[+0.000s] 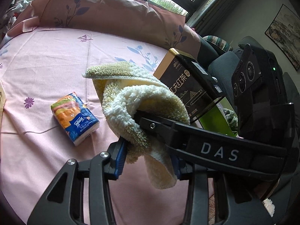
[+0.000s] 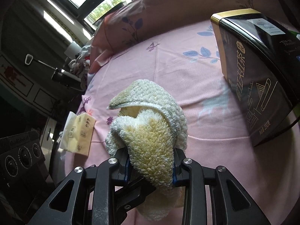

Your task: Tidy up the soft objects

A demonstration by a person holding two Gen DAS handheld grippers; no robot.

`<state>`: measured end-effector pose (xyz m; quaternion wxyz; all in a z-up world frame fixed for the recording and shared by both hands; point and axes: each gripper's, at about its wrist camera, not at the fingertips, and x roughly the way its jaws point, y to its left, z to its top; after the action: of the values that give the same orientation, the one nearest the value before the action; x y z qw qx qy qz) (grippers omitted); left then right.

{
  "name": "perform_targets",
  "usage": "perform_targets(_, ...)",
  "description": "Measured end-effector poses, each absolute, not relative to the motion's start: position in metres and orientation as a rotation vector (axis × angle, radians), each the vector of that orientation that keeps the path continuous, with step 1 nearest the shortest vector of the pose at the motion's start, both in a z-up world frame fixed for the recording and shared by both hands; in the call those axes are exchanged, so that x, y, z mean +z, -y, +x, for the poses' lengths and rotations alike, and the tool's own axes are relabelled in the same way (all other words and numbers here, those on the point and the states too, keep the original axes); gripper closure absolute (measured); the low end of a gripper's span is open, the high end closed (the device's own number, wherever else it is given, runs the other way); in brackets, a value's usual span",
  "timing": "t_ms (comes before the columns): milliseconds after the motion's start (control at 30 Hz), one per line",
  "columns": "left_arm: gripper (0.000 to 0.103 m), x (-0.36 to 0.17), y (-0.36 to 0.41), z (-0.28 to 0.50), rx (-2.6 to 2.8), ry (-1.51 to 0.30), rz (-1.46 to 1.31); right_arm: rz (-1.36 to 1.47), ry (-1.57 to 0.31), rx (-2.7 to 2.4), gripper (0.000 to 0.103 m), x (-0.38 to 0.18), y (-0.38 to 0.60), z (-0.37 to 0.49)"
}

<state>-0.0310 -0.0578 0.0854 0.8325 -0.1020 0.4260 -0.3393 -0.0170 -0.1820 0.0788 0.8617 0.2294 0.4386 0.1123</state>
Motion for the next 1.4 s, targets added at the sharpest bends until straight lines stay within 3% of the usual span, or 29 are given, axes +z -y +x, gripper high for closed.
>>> perform_targets(700, 0.064, 0.169, 0.111, -0.085, -0.847, -0.546, -0.082, 0.328, -0.554, 0.135, 0.069, 0.18, 0.222, -0.092)
perform_targets(1400, 0.064, 0.19, 0.277, -0.094, -1.051, -0.469, 0.162, 0.538, -0.305, -0.1, 0.069, 0.183, 0.376, -0.154)
